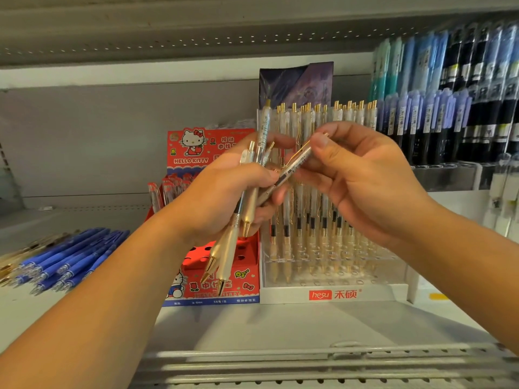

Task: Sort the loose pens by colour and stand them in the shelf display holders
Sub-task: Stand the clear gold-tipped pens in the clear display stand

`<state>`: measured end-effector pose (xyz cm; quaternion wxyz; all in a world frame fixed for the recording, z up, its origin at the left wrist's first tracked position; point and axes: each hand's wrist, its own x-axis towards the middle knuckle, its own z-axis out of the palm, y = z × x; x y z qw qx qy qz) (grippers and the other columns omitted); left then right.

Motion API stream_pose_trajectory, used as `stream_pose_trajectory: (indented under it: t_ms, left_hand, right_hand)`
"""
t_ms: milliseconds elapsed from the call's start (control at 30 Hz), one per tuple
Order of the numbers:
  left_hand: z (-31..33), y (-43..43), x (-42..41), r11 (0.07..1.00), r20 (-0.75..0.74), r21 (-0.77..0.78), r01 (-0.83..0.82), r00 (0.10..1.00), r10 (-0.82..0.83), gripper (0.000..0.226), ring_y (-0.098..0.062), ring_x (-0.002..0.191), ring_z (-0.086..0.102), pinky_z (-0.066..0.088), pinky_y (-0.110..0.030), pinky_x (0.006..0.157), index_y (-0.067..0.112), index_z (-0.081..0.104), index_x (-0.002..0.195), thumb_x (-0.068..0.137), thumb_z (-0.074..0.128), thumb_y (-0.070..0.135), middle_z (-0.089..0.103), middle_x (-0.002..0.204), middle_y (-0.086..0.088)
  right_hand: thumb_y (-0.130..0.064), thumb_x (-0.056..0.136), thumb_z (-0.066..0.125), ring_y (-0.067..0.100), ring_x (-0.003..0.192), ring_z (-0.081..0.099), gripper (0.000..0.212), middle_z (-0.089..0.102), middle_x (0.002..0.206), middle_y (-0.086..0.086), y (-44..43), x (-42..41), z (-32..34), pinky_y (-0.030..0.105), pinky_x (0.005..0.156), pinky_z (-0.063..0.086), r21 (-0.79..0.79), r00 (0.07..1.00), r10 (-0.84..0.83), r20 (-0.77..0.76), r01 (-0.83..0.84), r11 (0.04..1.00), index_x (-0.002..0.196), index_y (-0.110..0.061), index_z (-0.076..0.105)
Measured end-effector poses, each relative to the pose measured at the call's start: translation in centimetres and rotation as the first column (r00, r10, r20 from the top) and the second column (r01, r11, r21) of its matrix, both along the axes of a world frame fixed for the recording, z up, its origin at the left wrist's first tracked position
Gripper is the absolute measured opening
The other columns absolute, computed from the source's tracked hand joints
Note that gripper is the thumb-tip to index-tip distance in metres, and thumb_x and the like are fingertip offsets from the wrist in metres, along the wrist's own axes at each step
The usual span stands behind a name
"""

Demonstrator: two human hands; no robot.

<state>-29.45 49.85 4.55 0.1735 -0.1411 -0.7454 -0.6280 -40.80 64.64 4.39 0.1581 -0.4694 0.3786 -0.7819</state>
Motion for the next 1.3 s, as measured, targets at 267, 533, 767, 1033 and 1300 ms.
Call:
stream_pose_trajectory:
  t_ms: [267, 533, 767, 1033, 1300]
  left_hand:
    - [0.0, 0.0, -0.1, 0.989, -0.013, -0.055, -0.138, 0.990, 0.138, 0.041, -0.019, 0.038, 0.042, 0.036, -0.021, 0.038, 0.013, 0.053, 0.125, 0.084, 0.048, 0.008, 0.056, 0.065, -0.013]
    - [0.2, 0.3, -0.2, 0.976, -0.063, -0.053, -0.213, 0.976, 0.209, 0.042, -0.016, 0.040, 0.039, 0.034, -0.023, 0.037, 0.014, 0.050, 0.128, 0.094, 0.039, -0.009, 0.055, 0.069, -0.013]
    - [0.2, 0.6, -0.1, 0.976, -0.070, -0.077, -0.203, 0.978, 0.198, 0.037, -0.012, 0.041, 0.044, 0.037, -0.022, 0.038, 0.013, 0.048, 0.130, 0.098, 0.041, -0.005, 0.055, 0.067, -0.012]
    - [0.2, 0.2, -0.1, 0.982, -0.066, -0.088, -0.170, 0.984, 0.164, 0.034, -0.012, 0.042, 0.047, 0.039, -0.024, 0.040, 0.016, 0.049, 0.127, 0.099, 0.042, -0.002, 0.054, 0.065, -0.012]
    - [-0.1, 0.3, -0.2, 0.993, -0.040, -0.087, -0.080, 0.996, 0.077, 0.040, -0.009, 0.045, 0.051, 0.040, -0.020, 0.042, 0.017, 0.049, 0.129, 0.089, 0.049, 0.011, 0.051, 0.065, -0.013]
  right_hand:
    - [-0.010, 0.091, 0.063, 0.016, 0.073, 0.068, 0.001, 0.065, 0.077, -0.002, 1.3, -1.3, 1.4, 0.033, 0.064, 0.060, -0.076, 0.918, -0.395, 0.025, 0.396, 0.915, 0.091, -0.010, 0.063]
    - [-0.009, 0.087, 0.072, 0.018, 0.071, 0.071, 0.017, 0.065, 0.091, 0.003, 1.0, -1.4, 0.4, 0.030, 0.052, 0.060, -0.002, 0.731, -0.574, -0.370, 0.617, 0.787, 0.094, -0.021, 0.061]
    - [-0.026, 0.085, 0.075, 0.011, 0.066, 0.066, 0.017, 0.065, 0.085, 0.000, -0.1, -1.2, -0.7, 0.026, 0.051, 0.056, -0.004, 0.547, -0.556, -0.627, 0.711, 0.703, 0.089, -0.032, 0.060]
    - [-0.030, 0.088, 0.069, 0.010, 0.061, 0.069, 0.007, 0.071, 0.074, -0.012, -0.2, -1.2, -1.0, 0.027, 0.051, 0.059, 0.142, 0.531, -0.367, -0.764, 0.693, 0.707, 0.085, -0.036, 0.068]
    - [-0.035, 0.089, 0.067, -0.010, 0.068, 0.061, 0.005, 0.068, 0.071, -0.018, 0.2, -1.1, -0.5, 0.009, 0.057, 0.045, 0.094, 0.384, -0.369, -0.847, 0.790, 0.606, 0.088, -0.033, 0.071]
